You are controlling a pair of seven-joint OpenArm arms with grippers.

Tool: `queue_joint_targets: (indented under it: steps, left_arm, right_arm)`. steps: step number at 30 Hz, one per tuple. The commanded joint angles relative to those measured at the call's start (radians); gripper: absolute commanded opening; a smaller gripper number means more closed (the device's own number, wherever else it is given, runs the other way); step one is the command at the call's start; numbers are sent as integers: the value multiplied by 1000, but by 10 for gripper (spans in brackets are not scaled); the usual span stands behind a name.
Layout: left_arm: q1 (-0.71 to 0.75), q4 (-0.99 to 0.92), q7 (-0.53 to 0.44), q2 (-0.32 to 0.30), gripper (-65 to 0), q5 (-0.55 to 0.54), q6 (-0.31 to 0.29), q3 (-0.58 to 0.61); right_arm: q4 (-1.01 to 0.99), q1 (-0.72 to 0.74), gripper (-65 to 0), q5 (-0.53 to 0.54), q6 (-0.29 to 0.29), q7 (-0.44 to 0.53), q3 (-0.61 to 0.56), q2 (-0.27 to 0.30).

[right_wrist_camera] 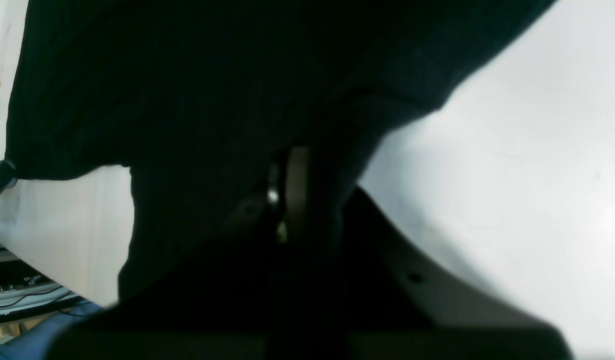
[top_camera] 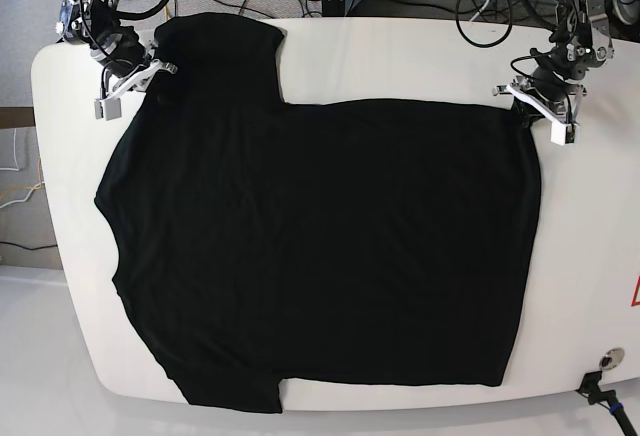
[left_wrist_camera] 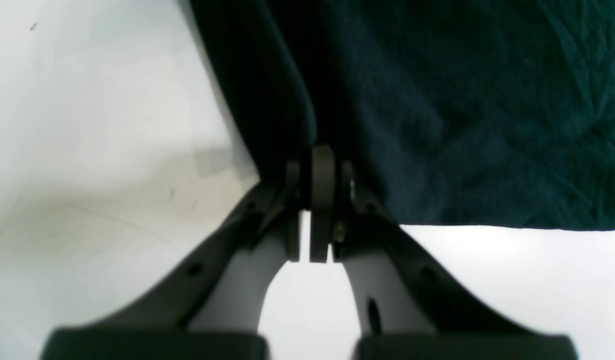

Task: Fold the T-shirt properly
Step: 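Pull the shirt's shoulder edge toward the arms with both grippers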

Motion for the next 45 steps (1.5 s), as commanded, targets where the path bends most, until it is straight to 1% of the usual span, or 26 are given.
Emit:
queue_joint_targets:
  steps: [1,5,9,12,16,19,22,24,25,31,38,45]
  left_arm:
    - [2,14,3,-13,-650,4,6,-5]
    - [25,40,3,-12,-650,-4,8,-5]
    - [98,112,1,-11,-650,-4,10,-9]
    - [165,149,-15,-11,-650,-1,10,-22]
    - [245,186,-14,-6,-650,-6,9,-60]
    - [297,218,5,2,-650,-9,-3,-102]
    - [346,252,19,11,-650,-22,-49,-152]
    - [379,272,18,18,-650,-25,-61,-179]
    - [377,259,70,19,-650,-19,-65,-162]
    - [394,307,108,21,-650,-28,-70,-231]
    - [421,361,151,24,-650,-88,-83,-309]
    - [410,403,166,11,-650,-147,-94,-317]
  right_arm:
    - [4,2,-650,-53,-26,-25,3,13]
    - [12,-16,-650,-46,-24,-23,64,21]
    - [25,-75,-650,-35,-18,-22,157,35]
    - [39,-129,-650,-27,-3,-18,207,45]
    - [79,-199,-650,-15,27,-23,237,64]
    - [126,-242,-650,-10,42,-35,241,79]
    - [171,-278,-650,-1,49,-57,244,93]
    - [201,-300,-650,4,49,-66,250,94]
    - [185,-280,-650,-13,72,-54,242,87]
    - [246,-288,-650,-8,77,-56,254,88]
    - [306,-307,-650,-5,79,-55,263,89]
    - [342,-301,-650,-1,83,-52,264,90]
